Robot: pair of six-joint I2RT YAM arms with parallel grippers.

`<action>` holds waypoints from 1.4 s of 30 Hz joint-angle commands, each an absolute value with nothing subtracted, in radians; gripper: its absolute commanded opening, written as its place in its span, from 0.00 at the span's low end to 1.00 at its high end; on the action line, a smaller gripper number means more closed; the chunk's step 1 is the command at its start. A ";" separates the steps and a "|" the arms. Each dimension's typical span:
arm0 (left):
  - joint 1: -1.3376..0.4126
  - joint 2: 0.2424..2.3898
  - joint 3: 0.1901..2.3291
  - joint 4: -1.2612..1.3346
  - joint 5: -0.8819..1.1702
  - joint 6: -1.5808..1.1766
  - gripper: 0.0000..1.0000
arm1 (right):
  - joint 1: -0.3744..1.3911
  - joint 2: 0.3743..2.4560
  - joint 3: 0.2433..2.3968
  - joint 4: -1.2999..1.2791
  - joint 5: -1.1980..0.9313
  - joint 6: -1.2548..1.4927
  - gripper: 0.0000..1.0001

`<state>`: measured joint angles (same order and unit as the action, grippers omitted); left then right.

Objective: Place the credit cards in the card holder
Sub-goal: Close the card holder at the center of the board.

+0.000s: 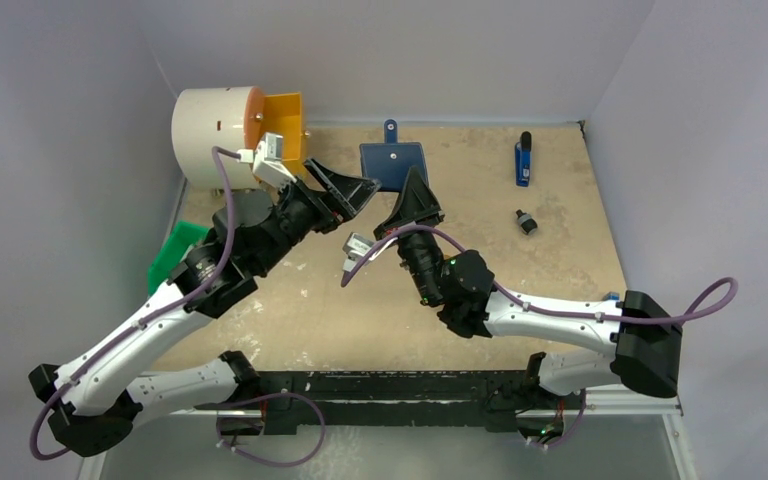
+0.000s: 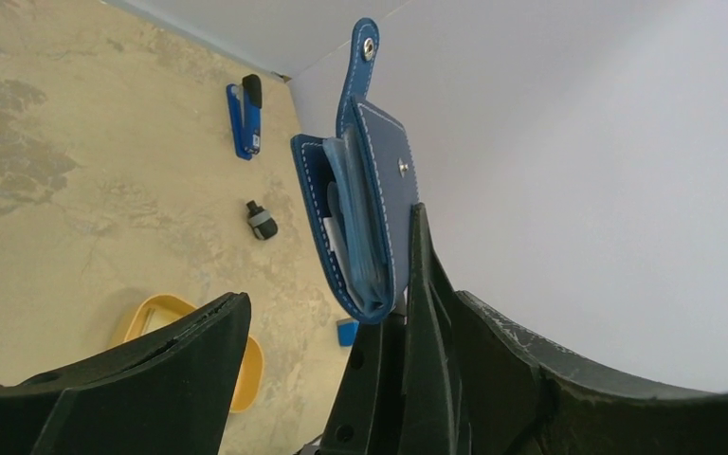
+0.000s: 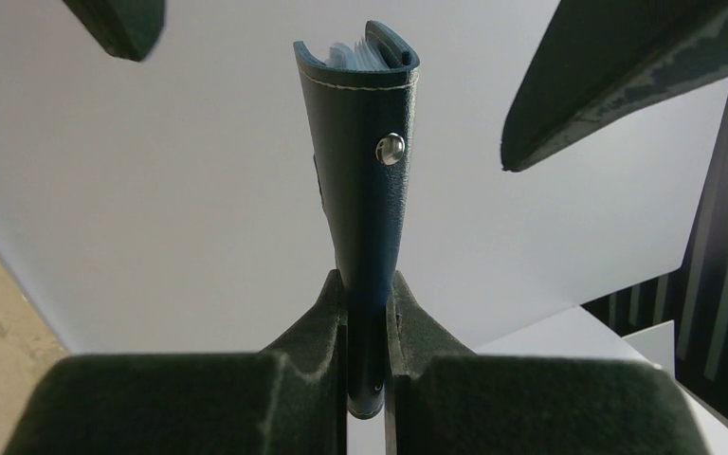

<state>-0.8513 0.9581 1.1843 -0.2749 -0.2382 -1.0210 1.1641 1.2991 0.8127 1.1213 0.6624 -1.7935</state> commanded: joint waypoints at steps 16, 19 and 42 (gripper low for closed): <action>-0.849 1.052 1.189 -0.044 -0.193 -1.118 0.54 | 1.186 1.285 0.861 1.232 0.652 -1.813 0.00; -0.849 1.064 1.183 -0.022 -0.189 -1.124 0.41 | 1.189 1.287 0.862 1.234 0.652 -1.814 0.00; -0.849 0.805 1.250 -0.406 -0.686 -0.796 0.00 | 1.217 1.218 1.208 -0.007 0.510 -0.478 0.99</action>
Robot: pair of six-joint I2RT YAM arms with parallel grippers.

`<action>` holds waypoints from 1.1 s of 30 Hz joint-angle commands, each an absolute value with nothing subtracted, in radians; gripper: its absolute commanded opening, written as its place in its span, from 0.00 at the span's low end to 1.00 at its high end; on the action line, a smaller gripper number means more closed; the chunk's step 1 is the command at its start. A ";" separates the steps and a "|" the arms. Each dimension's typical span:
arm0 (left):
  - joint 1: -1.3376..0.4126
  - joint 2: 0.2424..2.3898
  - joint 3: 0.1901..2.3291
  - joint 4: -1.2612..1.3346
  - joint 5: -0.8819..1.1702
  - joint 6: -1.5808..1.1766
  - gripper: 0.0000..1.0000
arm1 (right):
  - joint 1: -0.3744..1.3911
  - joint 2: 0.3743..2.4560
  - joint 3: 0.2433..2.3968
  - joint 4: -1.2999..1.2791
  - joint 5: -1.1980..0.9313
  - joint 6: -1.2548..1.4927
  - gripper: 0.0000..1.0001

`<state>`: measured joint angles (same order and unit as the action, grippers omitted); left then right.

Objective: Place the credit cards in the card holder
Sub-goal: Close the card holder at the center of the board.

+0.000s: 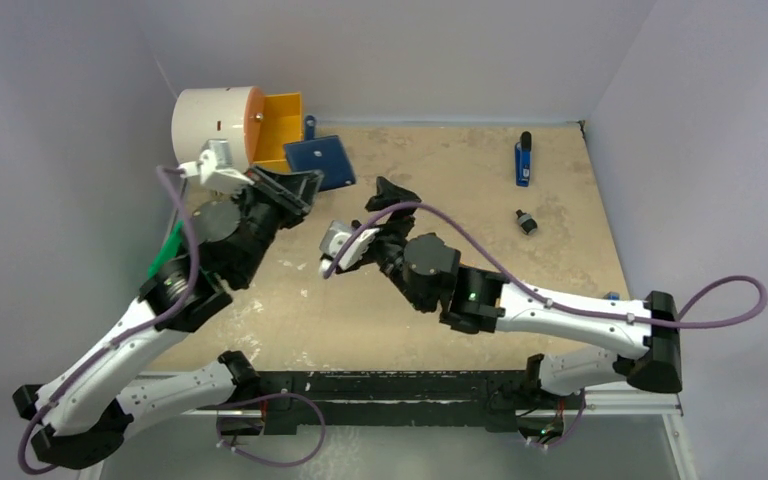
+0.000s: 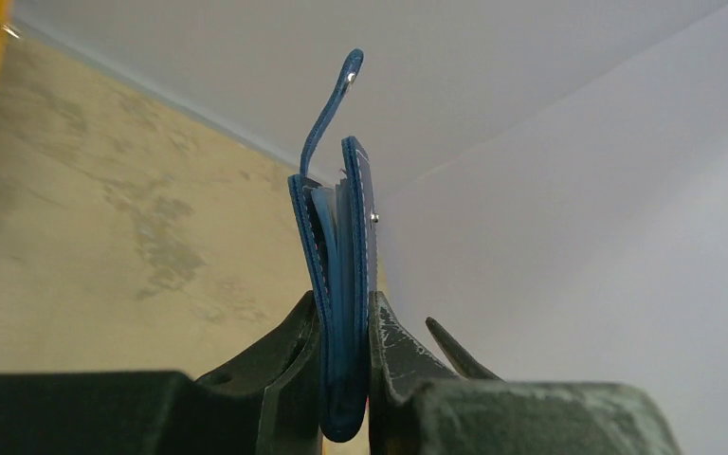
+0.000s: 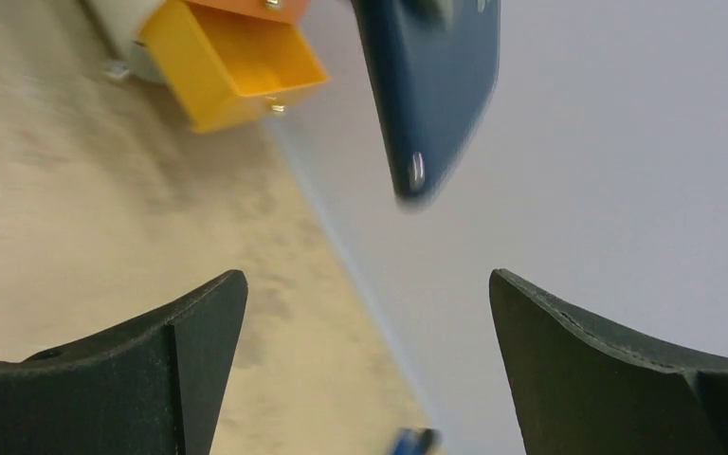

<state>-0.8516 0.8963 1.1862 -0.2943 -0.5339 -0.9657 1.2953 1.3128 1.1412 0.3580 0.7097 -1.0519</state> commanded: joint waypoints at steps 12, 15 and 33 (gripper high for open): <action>-0.848 0.685 1.092 -0.474 -0.218 -0.493 0.00 | 0.553 0.957 0.850 0.168 -0.429 0.369 0.97; -0.848 0.715 1.051 -0.400 -0.129 -0.487 0.00 | 0.551 0.930 0.837 0.213 -0.541 0.448 0.97; -0.850 0.787 1.000 -0.049 0.473 -0.426 0.00 | 0.548 0.614 0.818 0.099 -0.837 0.479 0.96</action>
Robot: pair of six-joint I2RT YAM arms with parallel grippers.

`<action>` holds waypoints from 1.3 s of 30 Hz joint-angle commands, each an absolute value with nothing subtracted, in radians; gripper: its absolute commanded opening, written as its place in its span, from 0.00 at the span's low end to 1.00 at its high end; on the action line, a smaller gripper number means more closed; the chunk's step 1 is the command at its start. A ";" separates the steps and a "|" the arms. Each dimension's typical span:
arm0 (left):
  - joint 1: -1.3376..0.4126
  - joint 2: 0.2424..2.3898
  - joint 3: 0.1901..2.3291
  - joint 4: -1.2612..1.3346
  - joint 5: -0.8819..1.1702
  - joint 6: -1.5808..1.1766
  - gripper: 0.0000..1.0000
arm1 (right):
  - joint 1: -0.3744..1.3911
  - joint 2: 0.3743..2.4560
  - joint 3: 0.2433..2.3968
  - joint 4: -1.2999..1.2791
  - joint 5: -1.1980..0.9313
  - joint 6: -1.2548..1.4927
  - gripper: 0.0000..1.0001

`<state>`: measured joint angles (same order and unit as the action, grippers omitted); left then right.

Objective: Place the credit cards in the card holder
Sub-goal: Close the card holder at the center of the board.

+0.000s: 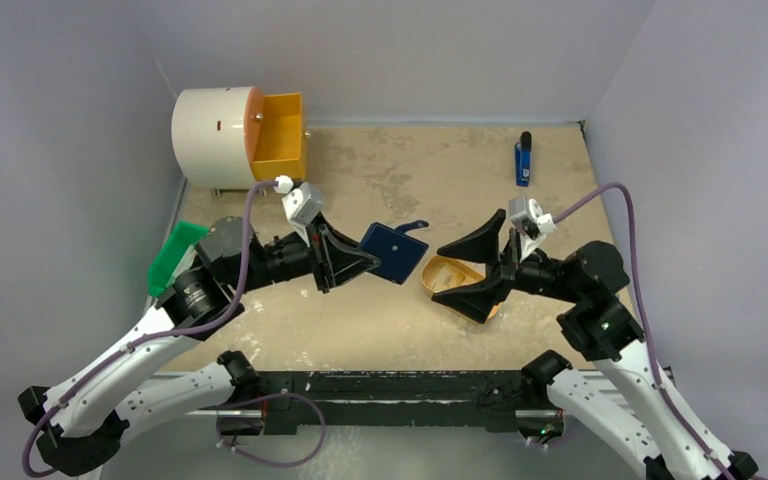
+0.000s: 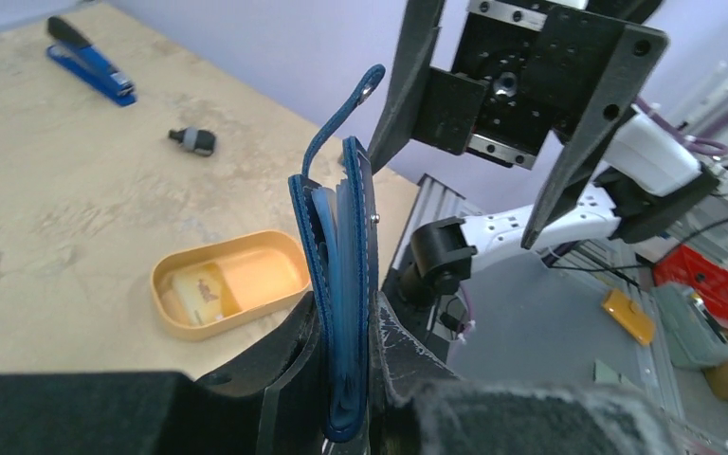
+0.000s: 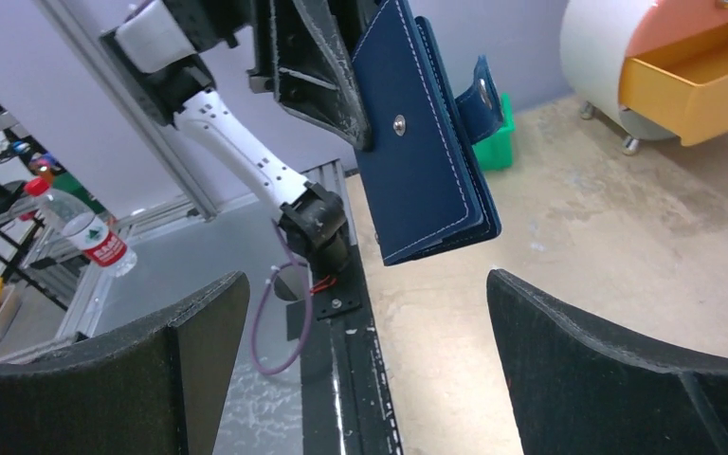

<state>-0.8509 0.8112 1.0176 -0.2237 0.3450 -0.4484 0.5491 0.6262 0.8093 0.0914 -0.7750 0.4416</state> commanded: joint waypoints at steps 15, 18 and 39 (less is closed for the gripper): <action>-0.850 0.806 1.059 -0.156 0.549 -0.303 0.00 | 0.548 0.695 0.843 0.260 -0.794 0.617 0.97; -0.848 0.802 1.069 -0.179 0.547 -0.282 0.00 | 0.548 0.691 0.854 0.227 -0.739 0.600 0.97; -0.849 0.797 1.124 -0.193 0.553 -0.245 0.00 | 0.549 0.884 0.899 0.452 -0.982 0.774 0.75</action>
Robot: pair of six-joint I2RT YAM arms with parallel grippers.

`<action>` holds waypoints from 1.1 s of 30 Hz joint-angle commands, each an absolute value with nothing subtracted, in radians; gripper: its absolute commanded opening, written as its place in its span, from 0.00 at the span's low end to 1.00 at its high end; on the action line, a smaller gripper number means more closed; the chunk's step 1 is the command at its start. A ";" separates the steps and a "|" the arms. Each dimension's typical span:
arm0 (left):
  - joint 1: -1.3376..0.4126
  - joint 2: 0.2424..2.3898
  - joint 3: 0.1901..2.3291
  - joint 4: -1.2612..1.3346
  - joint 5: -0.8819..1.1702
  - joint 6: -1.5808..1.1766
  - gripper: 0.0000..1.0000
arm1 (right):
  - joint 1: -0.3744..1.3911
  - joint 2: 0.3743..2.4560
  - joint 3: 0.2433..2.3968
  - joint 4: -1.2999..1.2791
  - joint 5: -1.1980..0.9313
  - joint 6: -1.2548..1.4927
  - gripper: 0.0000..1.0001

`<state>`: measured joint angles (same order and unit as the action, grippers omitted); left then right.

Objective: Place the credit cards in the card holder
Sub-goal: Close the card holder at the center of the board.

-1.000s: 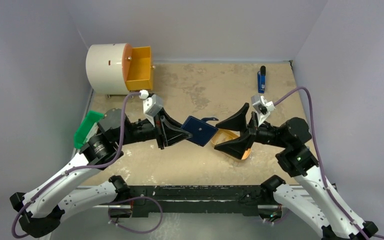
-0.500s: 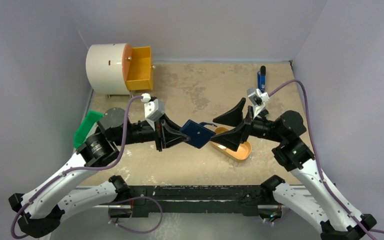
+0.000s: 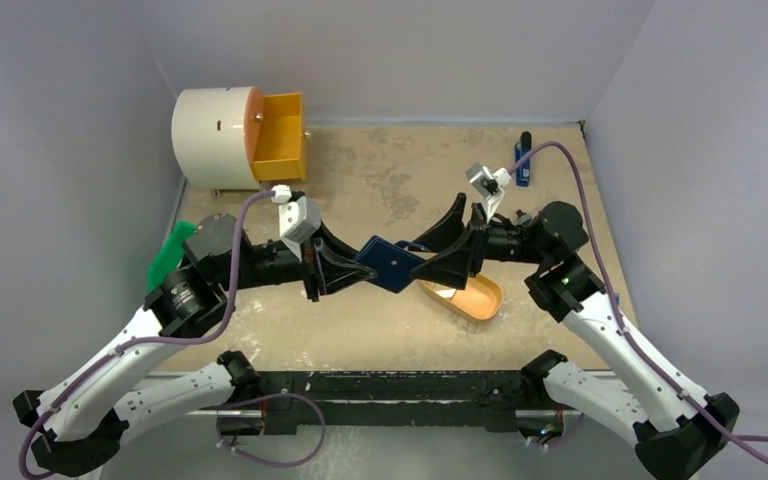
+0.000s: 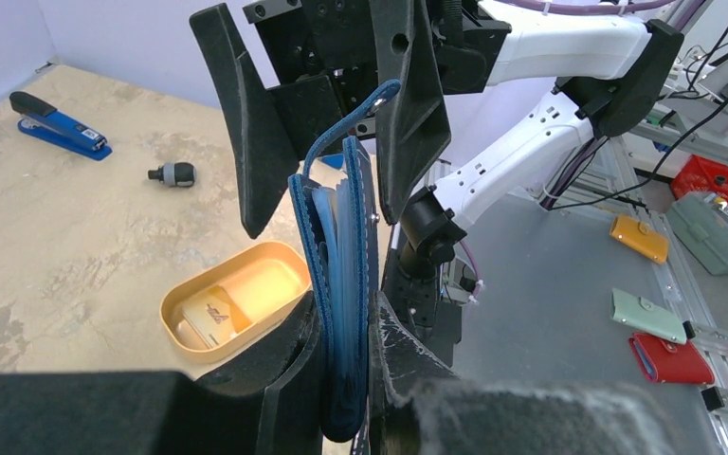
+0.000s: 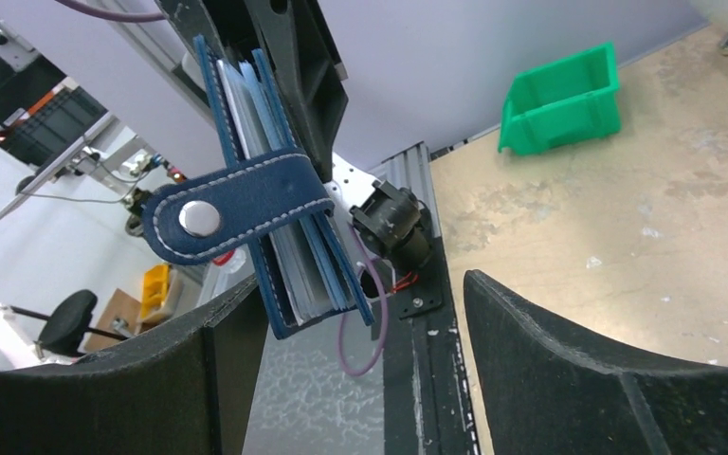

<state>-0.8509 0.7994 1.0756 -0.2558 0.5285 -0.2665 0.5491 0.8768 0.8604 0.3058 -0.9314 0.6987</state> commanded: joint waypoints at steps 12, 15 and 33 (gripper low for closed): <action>-0.849 0.805 1.128 -0.186 0.541 -0.254 0.00 | 0.576 0.925 0.906 0.521 -1.009 0.814 0.60; -0.849 0.802 1.125 -0.176 0.533 -0.258 0.00 | 0.589 0.926 0.914 0.489 -1.009 0.791 0.53; -0.848 0.740 1.057 -0.093 0.234 -0.451 0.59 | 0.678 0.843 0.924 0.445 -0.691 0.669 0.00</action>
